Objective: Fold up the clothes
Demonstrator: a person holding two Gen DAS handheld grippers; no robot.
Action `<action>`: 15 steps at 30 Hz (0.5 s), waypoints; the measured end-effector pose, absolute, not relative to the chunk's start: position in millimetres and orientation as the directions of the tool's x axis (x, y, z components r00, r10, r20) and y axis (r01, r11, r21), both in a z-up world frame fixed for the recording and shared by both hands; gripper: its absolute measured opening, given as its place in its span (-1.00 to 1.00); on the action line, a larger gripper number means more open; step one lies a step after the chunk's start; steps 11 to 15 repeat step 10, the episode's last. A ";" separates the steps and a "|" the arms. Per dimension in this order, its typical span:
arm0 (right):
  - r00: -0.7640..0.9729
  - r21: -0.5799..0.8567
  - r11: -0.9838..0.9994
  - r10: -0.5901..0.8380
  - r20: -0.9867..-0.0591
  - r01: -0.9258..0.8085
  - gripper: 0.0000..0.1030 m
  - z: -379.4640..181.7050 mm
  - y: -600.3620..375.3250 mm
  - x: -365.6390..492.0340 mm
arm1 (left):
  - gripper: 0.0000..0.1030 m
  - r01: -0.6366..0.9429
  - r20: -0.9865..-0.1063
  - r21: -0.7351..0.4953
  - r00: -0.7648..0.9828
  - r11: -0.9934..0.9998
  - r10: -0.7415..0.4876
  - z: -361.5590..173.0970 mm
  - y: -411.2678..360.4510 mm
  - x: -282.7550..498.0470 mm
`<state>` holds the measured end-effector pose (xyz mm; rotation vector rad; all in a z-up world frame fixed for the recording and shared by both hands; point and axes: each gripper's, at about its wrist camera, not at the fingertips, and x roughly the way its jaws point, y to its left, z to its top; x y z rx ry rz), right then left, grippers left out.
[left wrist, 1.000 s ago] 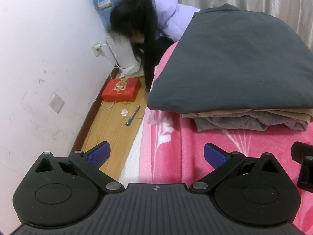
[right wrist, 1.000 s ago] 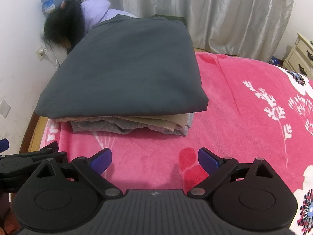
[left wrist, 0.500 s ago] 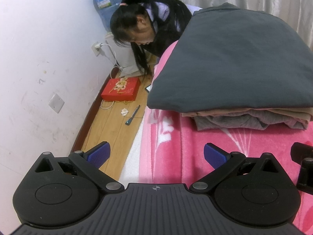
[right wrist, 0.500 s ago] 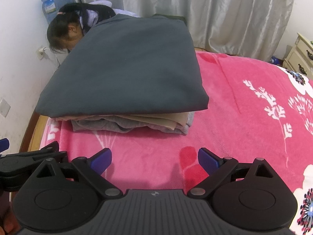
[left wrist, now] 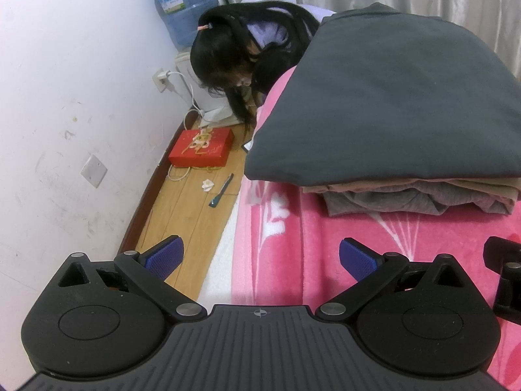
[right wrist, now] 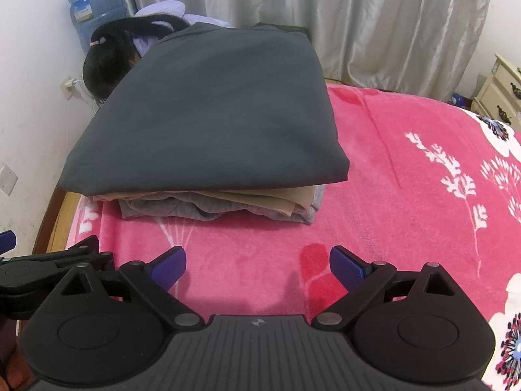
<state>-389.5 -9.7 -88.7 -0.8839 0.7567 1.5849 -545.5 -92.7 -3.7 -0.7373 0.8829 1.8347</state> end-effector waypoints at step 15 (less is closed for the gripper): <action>-0.105 0.016 -0.179 0.503 -0.858 -0.984 0.89 -88.9 -9.9 -390.1 | 0.99 -0.918 -0.788 0.257 -0.380 -0.301 0.484 -3.7 -93.1 -545.8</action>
